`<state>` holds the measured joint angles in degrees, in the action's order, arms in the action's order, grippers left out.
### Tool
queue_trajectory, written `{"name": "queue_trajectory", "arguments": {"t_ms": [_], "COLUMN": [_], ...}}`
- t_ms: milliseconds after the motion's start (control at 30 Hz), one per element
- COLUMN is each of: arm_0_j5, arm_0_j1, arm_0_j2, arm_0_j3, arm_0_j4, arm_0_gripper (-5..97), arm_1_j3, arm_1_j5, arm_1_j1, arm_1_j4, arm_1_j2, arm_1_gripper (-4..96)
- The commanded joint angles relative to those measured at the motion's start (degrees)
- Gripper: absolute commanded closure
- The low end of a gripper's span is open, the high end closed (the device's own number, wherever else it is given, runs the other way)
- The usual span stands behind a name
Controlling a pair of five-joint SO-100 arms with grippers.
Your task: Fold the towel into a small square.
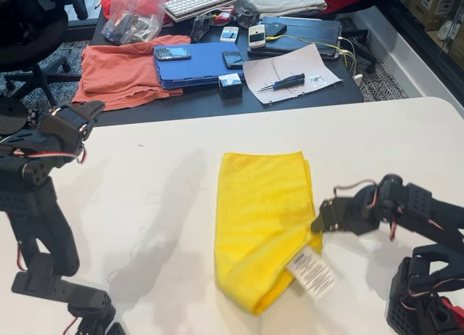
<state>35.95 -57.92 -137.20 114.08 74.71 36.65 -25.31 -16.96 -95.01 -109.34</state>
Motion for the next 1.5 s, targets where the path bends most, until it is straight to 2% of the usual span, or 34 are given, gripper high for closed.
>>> {"name": "queue_trajectory", "arguments": {"t_ms": [0,67,233,367,600,700,867,1267,1367,1467], "arm_0_j5": [1.93,3.08,2.29,2.29,2.46,2.90,2.81,2.29,2.29,2.64], "arm_0_j1": [4.57,7.73,12.48,17.05,25.40,26.54,27.51,35.07,34.89,34.63], "arm_0_j2": [2.90,7.82,19.78,32.52,51.68,58.18,65.48,80.95,82.44,82.44], "arm_0_j3": [-2.37,-4.31,-13.54,-24.52,-45.18,-51.15,-58.27,-77.34,-78.84,-79.10], "arm_0_j4": [-2.20,-6.33,-16.61,-19.86,-19.25,-15.03,-8.35,-6.94,-5.27,-2.99], "arm_0_gripper": [92,92,92,92,92,92,92,92,87,76], "arm_1_j3": [-0.18,-0.09,-0.09,0.00,0.00,0.00,0.00,0.00,0.00,0.00], "arm_1_j5": [-0.18,-0.18,-0.18,-0.18,-0.18,-0.18,-0.18,-0.18,-0.18,-0.18], "arm_1_j1": [-0.44,-0.97,-2.99,-4.04,-4.39,-4.39,-4.39,-4.39,-4.39,-4.39], "arm_1_j4": [0.18,0.18,0.18,0.18,0.18,0.18,0.18,0.00,0.00,0.00], "arm_1_j2": [-0.18,-0.18,-0.18,-0.18,-0.18,-0.18,-0.18,-0.09,-0.09,-0.09], "arm_1_gripper": [80.5,80.5,80.5,80.5,80.5,80.5,80.5,80.5,80.5,80.5]}}
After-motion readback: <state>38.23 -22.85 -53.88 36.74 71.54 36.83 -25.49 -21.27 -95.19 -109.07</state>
